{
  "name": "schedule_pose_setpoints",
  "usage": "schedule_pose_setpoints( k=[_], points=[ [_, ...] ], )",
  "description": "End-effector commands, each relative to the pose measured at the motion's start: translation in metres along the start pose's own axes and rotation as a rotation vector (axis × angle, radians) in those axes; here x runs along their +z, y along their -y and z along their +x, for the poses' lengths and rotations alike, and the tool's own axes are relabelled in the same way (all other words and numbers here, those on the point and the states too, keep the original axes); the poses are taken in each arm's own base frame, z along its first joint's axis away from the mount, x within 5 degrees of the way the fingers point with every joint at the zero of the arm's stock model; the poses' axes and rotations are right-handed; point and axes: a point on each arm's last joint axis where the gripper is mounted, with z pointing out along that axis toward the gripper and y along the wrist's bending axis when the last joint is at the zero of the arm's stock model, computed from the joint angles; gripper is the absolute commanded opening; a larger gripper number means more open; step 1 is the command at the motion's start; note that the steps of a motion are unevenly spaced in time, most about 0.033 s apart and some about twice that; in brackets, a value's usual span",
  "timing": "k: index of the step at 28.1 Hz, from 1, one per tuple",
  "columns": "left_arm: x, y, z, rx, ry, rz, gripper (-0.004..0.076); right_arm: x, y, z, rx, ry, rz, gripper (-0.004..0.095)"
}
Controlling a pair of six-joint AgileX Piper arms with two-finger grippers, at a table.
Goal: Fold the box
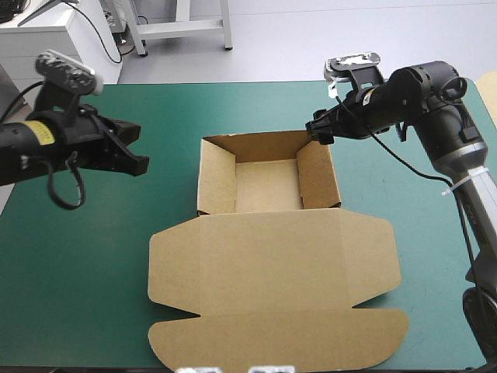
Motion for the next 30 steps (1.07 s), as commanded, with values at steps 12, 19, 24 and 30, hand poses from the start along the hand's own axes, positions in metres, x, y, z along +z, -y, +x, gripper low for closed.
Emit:
schedule_pose_setpoints(
  k=[12, 19, 24, 30],
  points=[
    [-0.044, 0.013, 0.108, 0.02, -0.122, -0.073, -0.0008, 0.05, 0.008, -0.006, 0.005, -0.091, 0.024, 0.072],
    [-0.03, 0.013, 0.157, 0.025, -0.237, -0.102, -0.0008, 0.099, 0.018, -0.002, 0.011, -0.196, 0.062, 0.0717],
    [-0.027, 0.014, 0.179, 0.027, -0.27, -0.111, -0.0008, 0.124, 0.021, 0.002, 0.017, -0.25, 0.065, 0.0717],
    [-0.028, 0.012, 0.183, 0.042, -0.279, -0.146, -0.0008, 0.147, 0.024, 0.007, 0.029, -0.301, 0.064, 0.0681]
  ],
)
